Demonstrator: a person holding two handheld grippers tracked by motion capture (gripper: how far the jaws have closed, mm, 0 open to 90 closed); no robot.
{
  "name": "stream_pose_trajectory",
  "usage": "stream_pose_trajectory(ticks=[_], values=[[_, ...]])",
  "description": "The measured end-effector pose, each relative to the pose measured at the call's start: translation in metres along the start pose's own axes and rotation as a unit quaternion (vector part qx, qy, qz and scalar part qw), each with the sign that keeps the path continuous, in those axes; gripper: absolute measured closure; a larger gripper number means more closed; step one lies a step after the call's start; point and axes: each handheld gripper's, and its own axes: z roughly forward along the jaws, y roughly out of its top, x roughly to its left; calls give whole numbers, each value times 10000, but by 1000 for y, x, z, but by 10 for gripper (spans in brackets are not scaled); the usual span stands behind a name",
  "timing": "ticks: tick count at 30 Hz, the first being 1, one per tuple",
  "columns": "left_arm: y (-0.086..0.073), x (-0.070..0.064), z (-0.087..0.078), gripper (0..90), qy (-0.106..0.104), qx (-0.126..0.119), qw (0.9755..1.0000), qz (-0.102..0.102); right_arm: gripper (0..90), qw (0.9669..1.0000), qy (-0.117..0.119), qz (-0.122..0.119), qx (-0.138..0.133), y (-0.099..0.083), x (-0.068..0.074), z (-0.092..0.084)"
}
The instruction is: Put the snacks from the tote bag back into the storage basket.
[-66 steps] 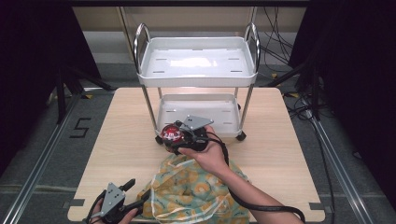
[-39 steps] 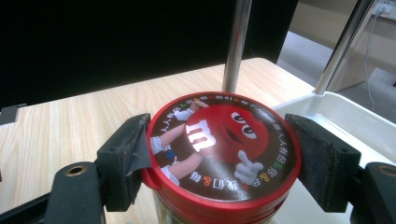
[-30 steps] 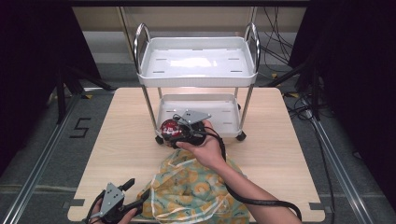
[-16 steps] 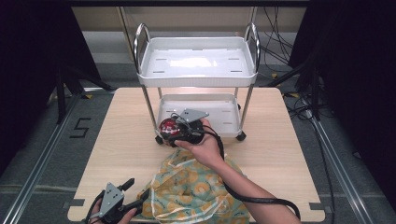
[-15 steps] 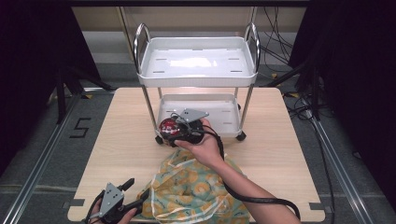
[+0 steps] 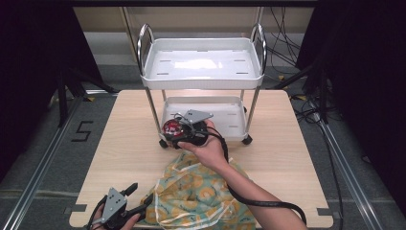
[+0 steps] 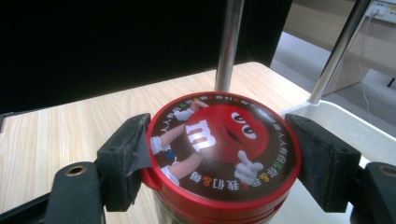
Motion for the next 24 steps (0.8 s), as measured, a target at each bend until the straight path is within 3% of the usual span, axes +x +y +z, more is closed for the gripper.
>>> stream_pose_trajectory(ticks=[1,4,7,10,13,15,20,21,23,24], values=[[0,0,0,327,7,-1,10000,-1,267,9999,14,102,22,0,1,1],[0,1,0,327,4,-10,10000,15,267,9999,-50,-91,-80,0,-2,3],[0,1,0,328,8,-17,10000,11,267,10000,36,40,13,-1,-1,3],[0,1,0,328,-27,-60,10000,-4,267,10000,-80,-38,27,-1,-3,4],[0,1,0,328,-15,-61,10000,-33,267,10000,34,56,14,0,-2,5],[0,1,0,328,-10,-63,10000,-25,267,9999,-49,107,35,0,-2,5],[0,1,0,328,-15,-63,10000,-11,267,10000,-27,30,27,0,-5,7],[0,1,0,328,-14,-69,10000,-17,267,9999,13,104,92,0,-4,7],[0,1,0,329,-14,-74,10000,-17,267,9999,-28,95,102,1,-5,7],[0,1,0,328,-1,-74,10000,-36,267,10000,-48,-45,29,1,-7,8]])
